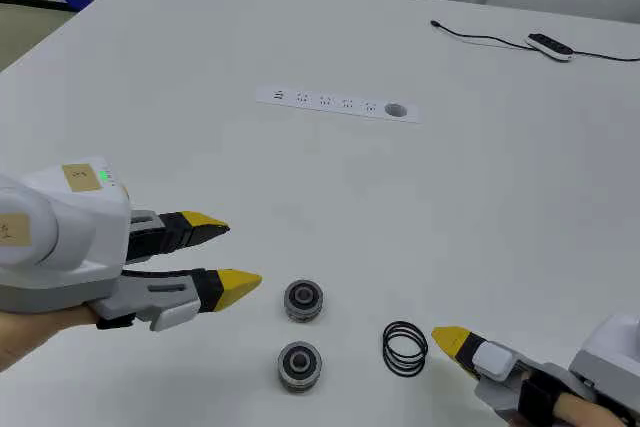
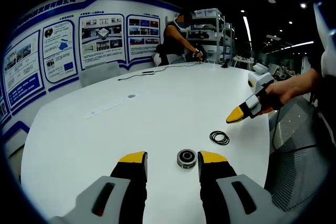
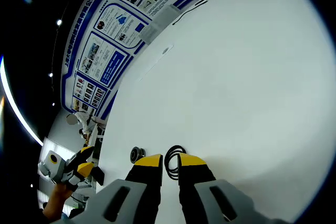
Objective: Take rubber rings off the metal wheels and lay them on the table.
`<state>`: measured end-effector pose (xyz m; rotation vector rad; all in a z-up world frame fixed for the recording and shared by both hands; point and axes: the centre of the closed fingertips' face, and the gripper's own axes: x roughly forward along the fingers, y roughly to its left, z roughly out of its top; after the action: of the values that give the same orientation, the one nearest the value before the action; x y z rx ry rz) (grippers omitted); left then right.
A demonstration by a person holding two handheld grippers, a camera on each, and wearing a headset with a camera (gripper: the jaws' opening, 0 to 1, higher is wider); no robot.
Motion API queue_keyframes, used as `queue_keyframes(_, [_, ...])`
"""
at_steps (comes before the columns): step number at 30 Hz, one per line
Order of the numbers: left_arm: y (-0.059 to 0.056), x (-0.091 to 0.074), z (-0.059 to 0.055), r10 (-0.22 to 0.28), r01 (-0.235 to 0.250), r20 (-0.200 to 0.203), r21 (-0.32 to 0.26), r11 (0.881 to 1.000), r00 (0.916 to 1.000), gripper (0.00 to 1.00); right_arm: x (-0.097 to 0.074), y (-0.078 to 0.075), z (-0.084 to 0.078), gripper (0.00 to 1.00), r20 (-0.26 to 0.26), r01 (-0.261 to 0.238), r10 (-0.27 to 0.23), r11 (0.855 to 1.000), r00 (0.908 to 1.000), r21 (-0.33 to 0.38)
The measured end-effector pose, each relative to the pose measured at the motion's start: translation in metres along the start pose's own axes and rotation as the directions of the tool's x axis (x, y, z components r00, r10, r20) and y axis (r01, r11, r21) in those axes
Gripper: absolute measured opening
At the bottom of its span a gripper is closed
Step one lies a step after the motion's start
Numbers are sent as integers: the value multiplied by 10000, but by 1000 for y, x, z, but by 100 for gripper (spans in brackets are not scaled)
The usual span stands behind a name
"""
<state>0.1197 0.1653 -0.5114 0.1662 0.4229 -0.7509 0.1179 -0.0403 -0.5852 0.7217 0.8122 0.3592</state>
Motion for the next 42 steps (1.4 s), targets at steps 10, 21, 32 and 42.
queue_keyframes(10, [7, -24, -11, 659, -655, 73, -529, 9965, 9978, 45, -14, 6, 22, 12, 642, -96, 233, 9787, 9977, -2052])
queue_keyframes(21, [9, -39, -11, 1475, -1411, 583, -1014, 9848, 9873, 58, -31, 5, 36, 17, 1012, 408, 116, 8650, 9948, -5002])
queue_keyframes(32, [6, -38, -14, 1805, -1670, 1038, -1267, 9778, 9781, 63, -39, -5, 51, 24, 1210, 939, -193, 7543, 9925, -6498])
queue_keyframes(42, [13, -43, -31, 2494, -2248, 1016, -2064, 9523, 9631, 71, -40, -10, 52, 38, 1298, 1291, -497, 6755, 9903, -7260])
